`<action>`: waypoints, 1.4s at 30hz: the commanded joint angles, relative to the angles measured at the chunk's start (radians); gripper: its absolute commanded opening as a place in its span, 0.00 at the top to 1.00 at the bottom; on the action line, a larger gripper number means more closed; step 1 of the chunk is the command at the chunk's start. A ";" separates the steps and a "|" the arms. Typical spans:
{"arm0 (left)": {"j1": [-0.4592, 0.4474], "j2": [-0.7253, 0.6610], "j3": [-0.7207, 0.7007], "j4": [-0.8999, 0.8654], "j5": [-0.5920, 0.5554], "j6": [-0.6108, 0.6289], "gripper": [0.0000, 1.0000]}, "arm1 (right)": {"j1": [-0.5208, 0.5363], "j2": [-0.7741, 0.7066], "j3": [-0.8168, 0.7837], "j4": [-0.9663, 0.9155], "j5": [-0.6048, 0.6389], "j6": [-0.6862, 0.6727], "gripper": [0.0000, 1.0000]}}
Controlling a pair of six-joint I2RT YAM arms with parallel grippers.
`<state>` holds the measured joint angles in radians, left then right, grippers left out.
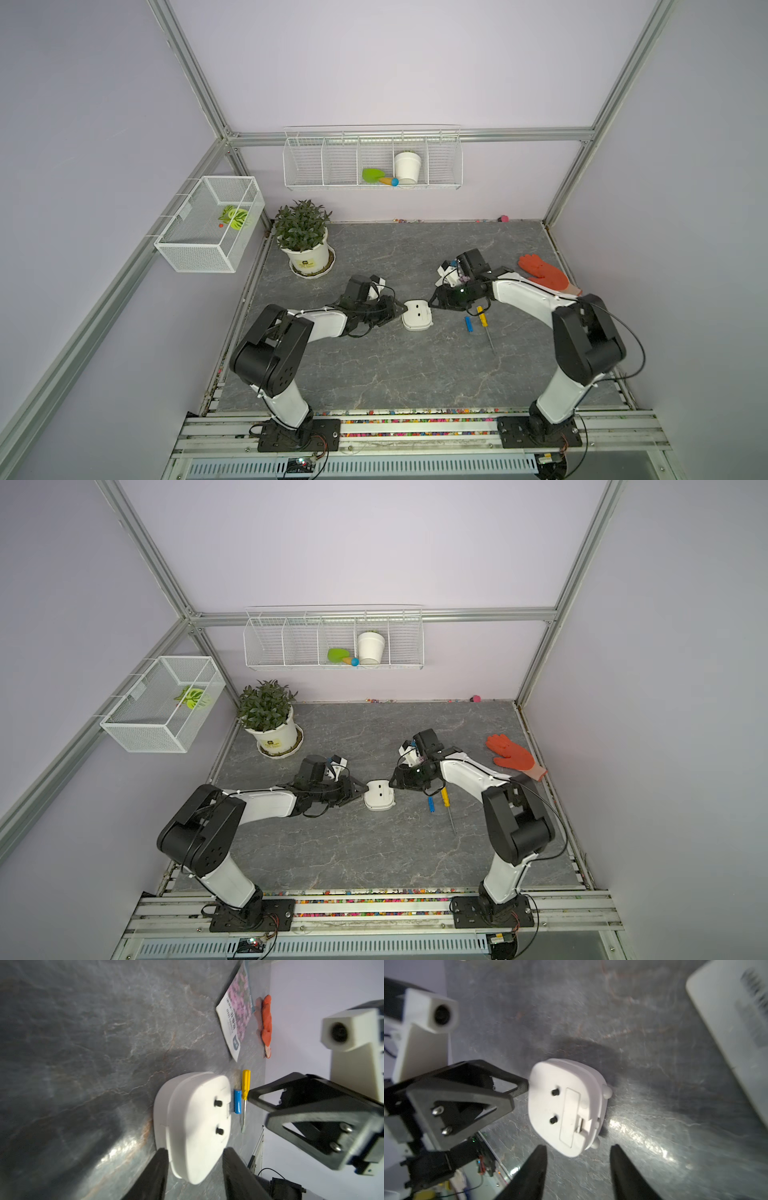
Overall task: Remove the battery from the alarm
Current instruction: Adjust the alarm at the center of the board.
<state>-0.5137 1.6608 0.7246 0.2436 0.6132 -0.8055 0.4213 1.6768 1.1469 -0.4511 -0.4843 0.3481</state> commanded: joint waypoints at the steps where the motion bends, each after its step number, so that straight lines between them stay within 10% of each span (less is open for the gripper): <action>1: 0.020 -0.089 -0.024 -0.045 -0.052 0.038 0.49 | -0.003 -0.154 -0.042 0.030 0.135 -0.163 0.30; 12: 0.045 -0.372 -0.140 -0.091 -0.274 0.051 0.30 | -0.004 -0.421 -0.381 0.558 0.024 -0.588 0.01; 22: 0.050 -0.464 -0.188 -0.140 -0.354 0.051 0.25 | 0.111 -0.137 -0.149 0.142 -0.068 -1.167 0.02; 42: 0.060 -0.498 -0.205 -0.202 -0.383 0.066 0.24 | 0.177 0.168 0.108 -0.095 0.113 -1.324 0.01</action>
<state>-0.4583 1.1740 0.5339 0.0639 0.2398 -0.7635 0.5953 1.8431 1.2263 -0.5186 -0.4095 -0.9504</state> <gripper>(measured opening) 0.759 0.987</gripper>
